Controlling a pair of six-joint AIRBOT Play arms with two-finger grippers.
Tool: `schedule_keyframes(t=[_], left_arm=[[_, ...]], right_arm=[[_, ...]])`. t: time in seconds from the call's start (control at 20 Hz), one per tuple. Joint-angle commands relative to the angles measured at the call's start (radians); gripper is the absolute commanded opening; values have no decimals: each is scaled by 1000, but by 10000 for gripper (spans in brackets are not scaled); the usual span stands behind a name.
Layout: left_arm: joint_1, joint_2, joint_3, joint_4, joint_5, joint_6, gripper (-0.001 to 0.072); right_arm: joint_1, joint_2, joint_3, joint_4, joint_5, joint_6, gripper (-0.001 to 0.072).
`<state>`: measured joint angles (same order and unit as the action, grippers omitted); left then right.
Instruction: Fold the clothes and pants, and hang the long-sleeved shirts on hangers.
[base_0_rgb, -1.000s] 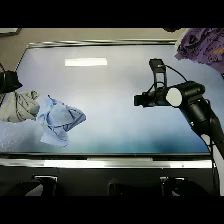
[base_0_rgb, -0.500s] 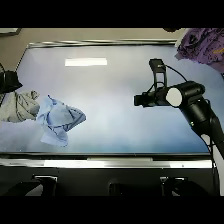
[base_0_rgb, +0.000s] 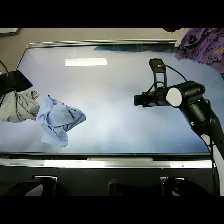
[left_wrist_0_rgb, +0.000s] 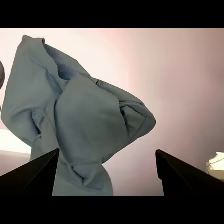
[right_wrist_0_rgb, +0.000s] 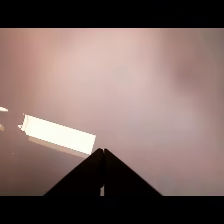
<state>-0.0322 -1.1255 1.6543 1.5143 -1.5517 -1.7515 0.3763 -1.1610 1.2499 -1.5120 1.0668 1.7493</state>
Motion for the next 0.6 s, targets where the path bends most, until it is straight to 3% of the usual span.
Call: schedule_keyframes(t=[0.0, 0.3, 0.55], left_arm=[[0, -58, -109, 89, 6, -33, 720], [-6, -208, -478, 83, 279, -59, 720], [-7, -332, -557, 76, 485, -119, 720]], right_arm=[[1, 0, 1, 1, 1, 0, 39], [1, 0, 1, 0, -3, 0, 39], [1, 0, 1, 0, 5, 0, 39]])
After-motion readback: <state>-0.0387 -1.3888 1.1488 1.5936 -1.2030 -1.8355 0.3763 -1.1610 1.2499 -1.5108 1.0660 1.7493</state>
